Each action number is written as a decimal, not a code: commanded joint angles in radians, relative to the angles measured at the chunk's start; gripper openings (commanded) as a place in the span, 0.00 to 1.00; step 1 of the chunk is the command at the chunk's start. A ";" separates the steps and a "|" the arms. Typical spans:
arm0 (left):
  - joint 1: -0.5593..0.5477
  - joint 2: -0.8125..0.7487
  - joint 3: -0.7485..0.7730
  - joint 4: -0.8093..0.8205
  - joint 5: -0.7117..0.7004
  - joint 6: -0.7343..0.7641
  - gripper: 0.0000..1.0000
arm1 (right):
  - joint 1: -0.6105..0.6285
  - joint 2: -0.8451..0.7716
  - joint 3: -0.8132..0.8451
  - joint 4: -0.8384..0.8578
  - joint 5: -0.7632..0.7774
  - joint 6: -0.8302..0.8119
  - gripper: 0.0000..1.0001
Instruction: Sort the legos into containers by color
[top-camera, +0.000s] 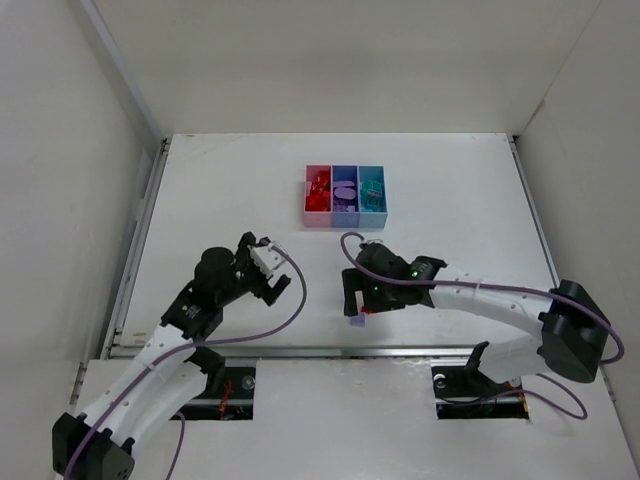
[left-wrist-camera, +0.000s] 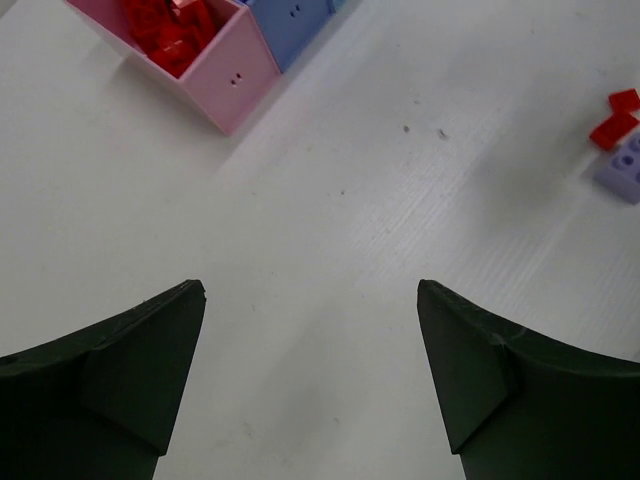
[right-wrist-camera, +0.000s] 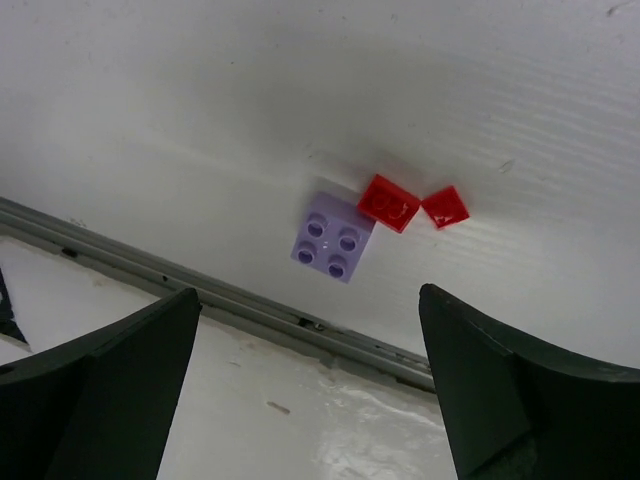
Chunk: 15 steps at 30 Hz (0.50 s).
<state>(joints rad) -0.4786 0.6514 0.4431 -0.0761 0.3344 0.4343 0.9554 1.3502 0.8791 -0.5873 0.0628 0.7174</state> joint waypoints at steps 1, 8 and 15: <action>-0.006 -0.003 -0.007 0.110 -0.057 -0.058 0.85 | 0.035 0.032 0.017 -0.011 0.020 0.196 0.96; -0.006 0.021 -0.007 0.110 -0.066 -0.058 0.85 | 0.086 0.139 0.026 -0.025 0.106 0.366 0.81; -0.006 0.001 -0.007 0.110 -0.055 -0.058 0.85 | 0.095 0.202 0.037 -0.026 0.161 0.401 0.62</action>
<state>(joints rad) -0.4786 0.6750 0.4404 -0.0177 0.2756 0.3939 1.0412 1.5597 0.8818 -0.6022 0.1638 1.0698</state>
